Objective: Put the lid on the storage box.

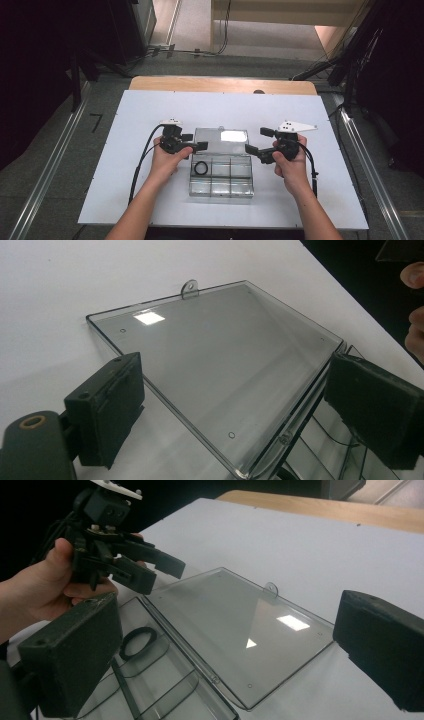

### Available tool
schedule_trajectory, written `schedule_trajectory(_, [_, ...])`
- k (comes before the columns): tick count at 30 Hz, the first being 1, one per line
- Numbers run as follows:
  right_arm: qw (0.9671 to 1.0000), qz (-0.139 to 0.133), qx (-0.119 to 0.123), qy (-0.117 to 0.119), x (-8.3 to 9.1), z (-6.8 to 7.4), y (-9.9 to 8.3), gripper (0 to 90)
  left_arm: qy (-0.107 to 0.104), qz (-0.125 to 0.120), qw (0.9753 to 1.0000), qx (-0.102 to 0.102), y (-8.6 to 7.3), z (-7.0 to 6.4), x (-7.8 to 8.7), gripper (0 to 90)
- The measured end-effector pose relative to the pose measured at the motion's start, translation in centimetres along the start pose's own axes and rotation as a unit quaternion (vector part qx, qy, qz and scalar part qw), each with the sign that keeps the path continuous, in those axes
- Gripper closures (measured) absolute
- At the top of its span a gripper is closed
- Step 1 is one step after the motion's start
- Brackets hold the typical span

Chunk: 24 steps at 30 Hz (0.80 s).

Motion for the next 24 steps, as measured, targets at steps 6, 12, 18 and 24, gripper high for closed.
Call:
schedule_trajectory(6, [0.9994, 0.007, -0.031, -0.017, -0.8, -1.1, -0.7, 3.8, 0.007, -0.001, 0.9999, 0.011, -0.2, 0.0, 0.2, 12.4])
schedule_trajectory(12, [0.9973, 0.018, -0.061, -0.035, -1.4, -1.7, -1.3, 10.9, 0.01, 0.002, 0.9998, 0.017, -0.6, 0.3, 0.0, 15.3])
schedule_trajectory(18, [0.9934, 0.039, -0.09, -0.059, -2.1, -2.4, -2.4, 20.0, 0.018, 0.004, 0.9996, 0.024, -0.8, 0.3, -0.2, 18.6])
schedule_trajectory(24, [0.9879, 0.06, -0.121, -0.076, -2.7, -2.9, -3.7, 31.3, 0.023, 0.001, 0.9994, 0.027, -0.9, 0.4, -0.3, 19.4])
Point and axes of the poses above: each handheld gripper's, and its own axes: x roughly backward along the jaws, y roughly out of its top, z roughly to its left, the point moved 9 cm from there along -x, roughly forward along the jaws, and after that the axes turned 12 degrees about -z, right-handed, at the moved point
